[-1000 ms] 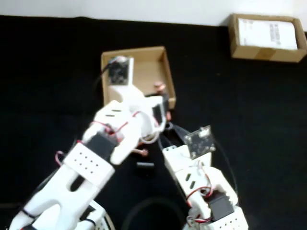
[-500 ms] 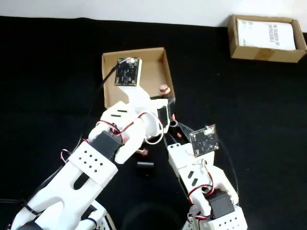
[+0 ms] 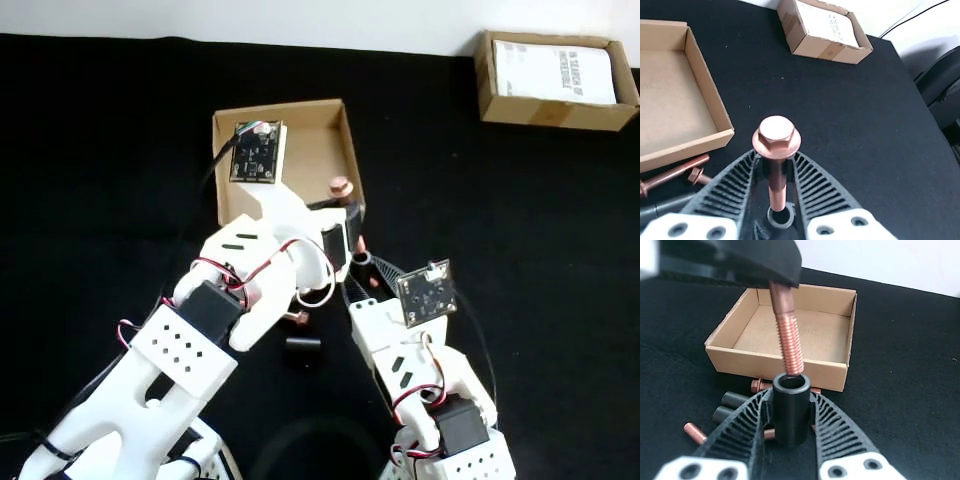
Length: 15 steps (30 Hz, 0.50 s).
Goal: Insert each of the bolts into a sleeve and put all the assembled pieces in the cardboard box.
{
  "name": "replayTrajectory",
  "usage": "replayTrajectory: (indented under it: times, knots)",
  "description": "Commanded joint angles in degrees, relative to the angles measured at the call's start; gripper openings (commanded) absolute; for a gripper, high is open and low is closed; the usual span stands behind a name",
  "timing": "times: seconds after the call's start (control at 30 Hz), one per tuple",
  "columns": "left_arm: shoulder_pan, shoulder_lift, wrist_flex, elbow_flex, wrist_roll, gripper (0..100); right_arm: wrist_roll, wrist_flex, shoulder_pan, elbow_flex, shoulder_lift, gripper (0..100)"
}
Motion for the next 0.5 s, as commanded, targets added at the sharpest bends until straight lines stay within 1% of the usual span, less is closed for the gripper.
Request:
replayTrajectory:
  times: [0.0,0.27,0.47]
  knots:
    - [0.6,-2.1,0.2,-3.4,0.2,1,-0.3,-1.3,0.8,-0.1,-0.2,0.7]
    - [1.0,-1.8,0.3,-2.8,0.2,1,-0.3,-1.3,0.7,-0.2,-0.3,0.7]
    - [4.9,-2.2,2.9,0.3,0.2,1,-0.3,-1.4,0.7,-0.2,-0.2,0.7]
